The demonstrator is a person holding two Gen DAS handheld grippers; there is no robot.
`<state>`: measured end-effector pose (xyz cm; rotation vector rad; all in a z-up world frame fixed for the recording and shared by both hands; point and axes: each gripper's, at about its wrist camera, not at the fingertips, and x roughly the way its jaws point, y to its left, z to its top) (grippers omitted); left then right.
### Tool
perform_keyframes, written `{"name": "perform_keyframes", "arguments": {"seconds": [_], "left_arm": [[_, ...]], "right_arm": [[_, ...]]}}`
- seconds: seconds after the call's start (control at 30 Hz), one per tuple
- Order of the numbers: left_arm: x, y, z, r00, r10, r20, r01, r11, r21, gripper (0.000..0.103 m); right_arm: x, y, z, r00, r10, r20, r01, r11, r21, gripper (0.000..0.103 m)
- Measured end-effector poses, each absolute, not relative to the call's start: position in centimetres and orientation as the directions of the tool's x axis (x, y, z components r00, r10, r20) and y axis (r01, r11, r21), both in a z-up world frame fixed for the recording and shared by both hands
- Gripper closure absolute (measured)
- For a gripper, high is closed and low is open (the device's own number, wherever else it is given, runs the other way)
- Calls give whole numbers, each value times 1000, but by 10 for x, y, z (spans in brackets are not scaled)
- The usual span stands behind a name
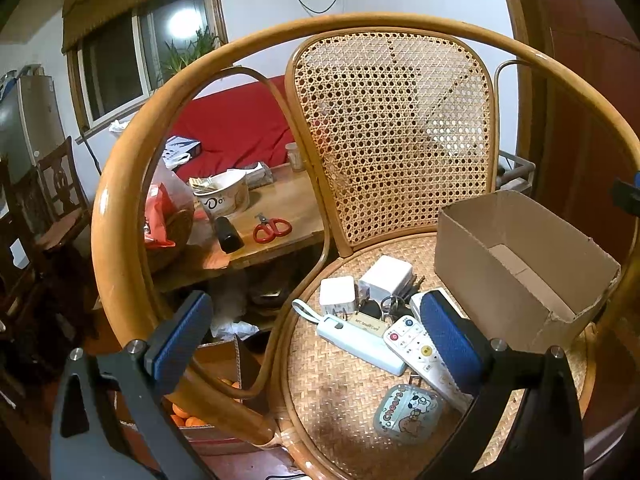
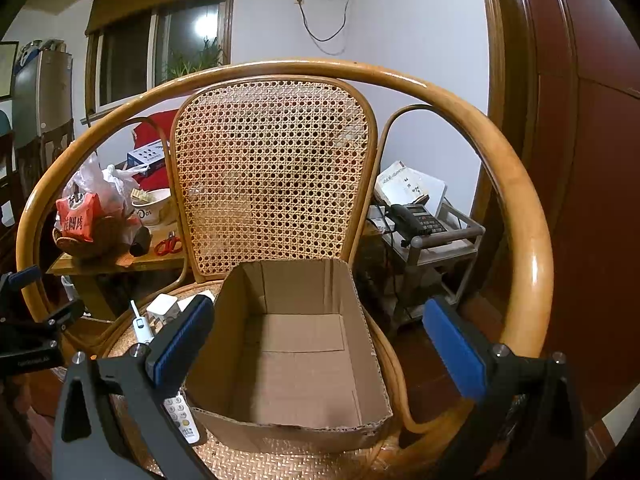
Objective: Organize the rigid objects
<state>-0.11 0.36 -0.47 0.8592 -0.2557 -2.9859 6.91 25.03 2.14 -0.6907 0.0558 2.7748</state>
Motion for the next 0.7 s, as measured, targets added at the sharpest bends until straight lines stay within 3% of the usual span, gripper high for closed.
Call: {"name": "perform_keyframes", "arguments": {"seconds": [0.7], "left_arm": [[-2,2,-4,-847,-67,-527,-20,-987,158,0]], "right_arm": [[70,252,21,-844,269,-464,-286,-958,-35,0]]}}
